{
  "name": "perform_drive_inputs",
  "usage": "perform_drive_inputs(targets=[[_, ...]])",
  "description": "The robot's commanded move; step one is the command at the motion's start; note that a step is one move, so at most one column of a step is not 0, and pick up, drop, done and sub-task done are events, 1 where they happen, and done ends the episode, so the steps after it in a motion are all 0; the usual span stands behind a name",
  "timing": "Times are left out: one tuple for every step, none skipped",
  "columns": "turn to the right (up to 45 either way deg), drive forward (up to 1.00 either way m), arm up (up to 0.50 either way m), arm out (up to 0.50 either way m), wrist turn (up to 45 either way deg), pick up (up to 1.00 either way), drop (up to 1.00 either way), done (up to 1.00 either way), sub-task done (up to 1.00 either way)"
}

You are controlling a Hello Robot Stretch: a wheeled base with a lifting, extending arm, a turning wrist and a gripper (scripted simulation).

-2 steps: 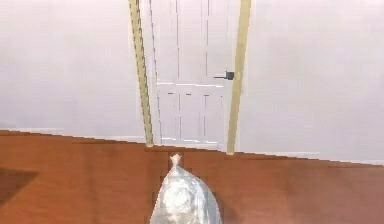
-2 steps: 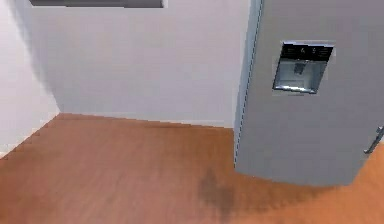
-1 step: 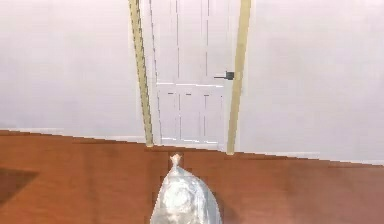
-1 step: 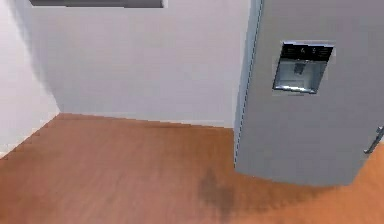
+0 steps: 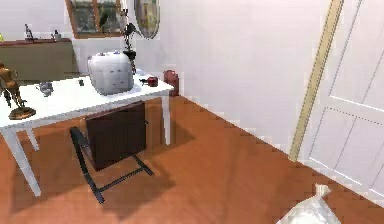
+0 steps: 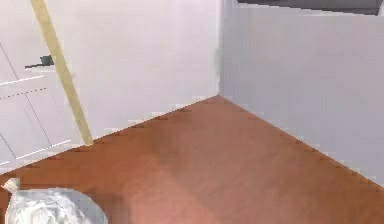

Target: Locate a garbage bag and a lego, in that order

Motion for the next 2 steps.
perform_drive_inputs(targets=[[-45.0,0.0,0.0,0.0,0.0,0.0,0.0,0.0,0.0],[-36.0,0.0,0.0,0.0,0.0,0.0,0.0,0.0,0.0]])
